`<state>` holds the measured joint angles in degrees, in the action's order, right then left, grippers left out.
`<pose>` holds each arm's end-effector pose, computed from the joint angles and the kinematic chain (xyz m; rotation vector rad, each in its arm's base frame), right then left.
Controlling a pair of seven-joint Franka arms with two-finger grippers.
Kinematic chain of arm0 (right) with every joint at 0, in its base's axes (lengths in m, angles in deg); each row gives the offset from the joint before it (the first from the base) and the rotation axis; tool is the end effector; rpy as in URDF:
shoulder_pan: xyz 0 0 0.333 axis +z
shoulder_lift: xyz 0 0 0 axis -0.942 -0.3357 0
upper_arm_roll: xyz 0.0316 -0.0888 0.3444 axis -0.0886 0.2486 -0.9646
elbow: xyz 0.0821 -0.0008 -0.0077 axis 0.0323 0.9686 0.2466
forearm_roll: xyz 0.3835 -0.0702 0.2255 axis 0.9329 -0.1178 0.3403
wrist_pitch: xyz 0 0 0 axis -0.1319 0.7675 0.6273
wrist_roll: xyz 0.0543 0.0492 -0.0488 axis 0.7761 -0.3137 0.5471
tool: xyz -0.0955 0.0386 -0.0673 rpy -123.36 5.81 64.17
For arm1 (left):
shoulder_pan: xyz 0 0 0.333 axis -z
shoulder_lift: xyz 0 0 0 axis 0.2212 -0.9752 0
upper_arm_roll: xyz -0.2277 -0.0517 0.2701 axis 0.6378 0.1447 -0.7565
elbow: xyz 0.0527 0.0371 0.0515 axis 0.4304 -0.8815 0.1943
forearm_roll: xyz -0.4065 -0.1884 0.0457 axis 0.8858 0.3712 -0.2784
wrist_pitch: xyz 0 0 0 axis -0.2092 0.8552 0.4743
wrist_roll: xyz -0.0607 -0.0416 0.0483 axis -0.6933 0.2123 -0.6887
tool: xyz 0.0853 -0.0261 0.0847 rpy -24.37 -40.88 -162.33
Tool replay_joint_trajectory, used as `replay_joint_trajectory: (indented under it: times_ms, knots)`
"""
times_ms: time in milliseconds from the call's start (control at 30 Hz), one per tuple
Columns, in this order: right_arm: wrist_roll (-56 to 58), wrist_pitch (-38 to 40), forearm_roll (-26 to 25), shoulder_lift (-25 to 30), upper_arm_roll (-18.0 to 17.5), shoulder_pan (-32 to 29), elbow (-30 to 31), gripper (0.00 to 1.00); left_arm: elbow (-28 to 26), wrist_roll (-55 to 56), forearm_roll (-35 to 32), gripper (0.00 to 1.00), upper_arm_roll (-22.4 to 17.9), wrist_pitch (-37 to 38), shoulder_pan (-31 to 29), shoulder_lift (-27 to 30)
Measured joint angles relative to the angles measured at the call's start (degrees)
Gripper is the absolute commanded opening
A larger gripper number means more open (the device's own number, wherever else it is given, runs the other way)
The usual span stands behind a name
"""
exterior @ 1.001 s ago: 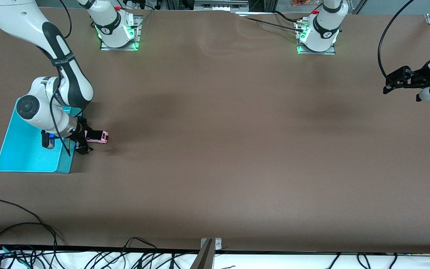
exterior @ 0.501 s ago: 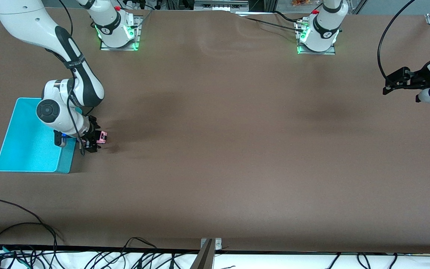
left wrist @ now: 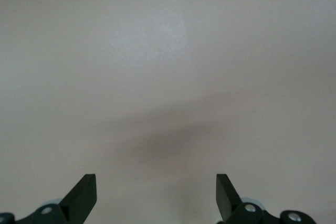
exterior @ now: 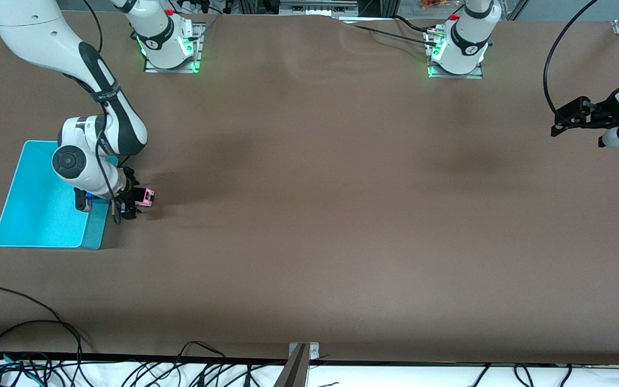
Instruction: Wind and store pink jeep toy
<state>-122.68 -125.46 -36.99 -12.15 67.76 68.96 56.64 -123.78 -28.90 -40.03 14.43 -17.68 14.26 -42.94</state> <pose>0.6223 0.0000 0.1517 2.3272 -1.9431 0.0235 0.6191 0.0116 0.6252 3.0929 -0.3297 -0.1122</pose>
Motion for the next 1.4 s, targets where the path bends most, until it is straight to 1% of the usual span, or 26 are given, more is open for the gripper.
replay_joint_trajectory:
  times_ms: [33, 67, 100, 534, 701, 901, 1035, 1268, 1402]
  knots:
    - [0.00, -0.01, 0.00, 0.00, 0.00, 0.00, 0.00, 0.35, 0.00, 0.00, 0.00, 1.00, 0.00, 0.00, 0.00, -0.01]
    - [0.00, -0.03, 0.00, 0.00, 0.00, 0.01, 0.00, 0.09, 0.00, 0.00, 0.00, 1.00, 0.00, 0.00, 0.00, -0.01]
    - [0.00, -0.06, 0.00, 0.00, 0.00, 0.01, -0.01, 0.00, 0.00, 0.00, 0.00, 1.00, 0.00, 0.00, 0.00, -0.02]
    - [0.24, -0.70, -1.37, 1.34, -0.20, 0.05, -1.59, 0.00, 0.00, 0.00, 0.00, 1.00, 0.00, 0.00, 0.00, -0.06]
    - [4.31, 0.21, -1.52, 4.31, -1.43, 0.06, -2.72, 0.00, 0.00, 0.00, 0.00, 1.00, 0.00, 0.00, 0.00, -0.08]
    - [10.91, 5.56, -1.52, 8.85, -3.04, 0.13, -4.79, 0.00, 0.00, 0.01, 0.00, 1.00, 0.00, 0.00, 0.00, -0.08]
    - [19.27, 10.10, -1.52, 11.22, -3.10, 0.04, -6.71, 0.00, 0.00, 0.01, 0.00, 1.00, 0.00, 0.00, 0.00, -0.09]
    - [44.70, 21.85, -0.58, 12.38, -2.29, -2.40, -11.05, 0.00, 0.00, 0.01, 0.00, 1.00, 0.00, 0.00, 0.00, -0.09]
    - [59.89, 24.37, 0.05, 12.29, 0.85, -4.58, -11.86, 0.00, 0.00, 0.01, 0.00, 1.00, 0.00, 0.00, 0.00, -0.09]
